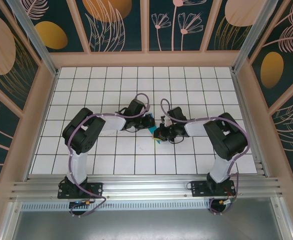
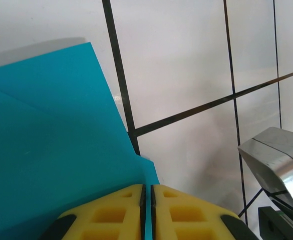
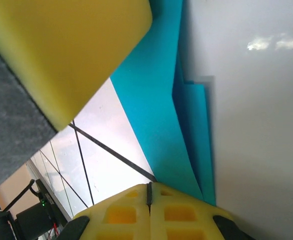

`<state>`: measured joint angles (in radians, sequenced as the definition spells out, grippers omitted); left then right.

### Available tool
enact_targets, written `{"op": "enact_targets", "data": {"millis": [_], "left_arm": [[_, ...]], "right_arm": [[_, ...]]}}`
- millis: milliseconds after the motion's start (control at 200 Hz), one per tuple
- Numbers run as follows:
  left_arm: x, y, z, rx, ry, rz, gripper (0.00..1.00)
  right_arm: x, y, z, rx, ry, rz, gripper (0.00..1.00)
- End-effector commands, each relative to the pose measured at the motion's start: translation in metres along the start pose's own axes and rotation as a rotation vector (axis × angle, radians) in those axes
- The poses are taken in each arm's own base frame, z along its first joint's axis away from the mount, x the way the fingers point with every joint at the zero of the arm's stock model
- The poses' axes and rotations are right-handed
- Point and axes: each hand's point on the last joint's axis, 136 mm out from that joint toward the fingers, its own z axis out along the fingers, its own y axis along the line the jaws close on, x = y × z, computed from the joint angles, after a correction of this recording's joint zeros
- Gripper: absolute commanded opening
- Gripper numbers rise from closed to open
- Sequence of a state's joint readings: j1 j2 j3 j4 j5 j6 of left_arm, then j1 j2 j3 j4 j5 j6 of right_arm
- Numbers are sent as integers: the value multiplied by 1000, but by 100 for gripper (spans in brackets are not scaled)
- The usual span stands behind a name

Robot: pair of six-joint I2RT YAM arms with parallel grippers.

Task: Fold a paper plane with a square sheet of paper (pick it up from the middle)
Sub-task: Fold the wing for the fifth time at the center of the table.

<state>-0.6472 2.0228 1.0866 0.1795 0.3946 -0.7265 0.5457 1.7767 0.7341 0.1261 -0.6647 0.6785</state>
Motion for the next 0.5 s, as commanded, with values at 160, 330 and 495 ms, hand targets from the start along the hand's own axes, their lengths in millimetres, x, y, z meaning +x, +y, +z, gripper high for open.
{"op": "enact_targets", "data": {"millis": [160, 330, 495], "left_arm": [[32, 66, 11, -222, 68, -49, 14], [33, 65, 11, -220, 74, -46, 14], [32, 63, 11, -210, 79, -40, 15]], "right_arm": [[62, -40, -5, 65, 138, 104, 0], [73, -48, -10, 77, 139, 124, 0], [75, -60, -18, 75, 120, 170, 0]]}}
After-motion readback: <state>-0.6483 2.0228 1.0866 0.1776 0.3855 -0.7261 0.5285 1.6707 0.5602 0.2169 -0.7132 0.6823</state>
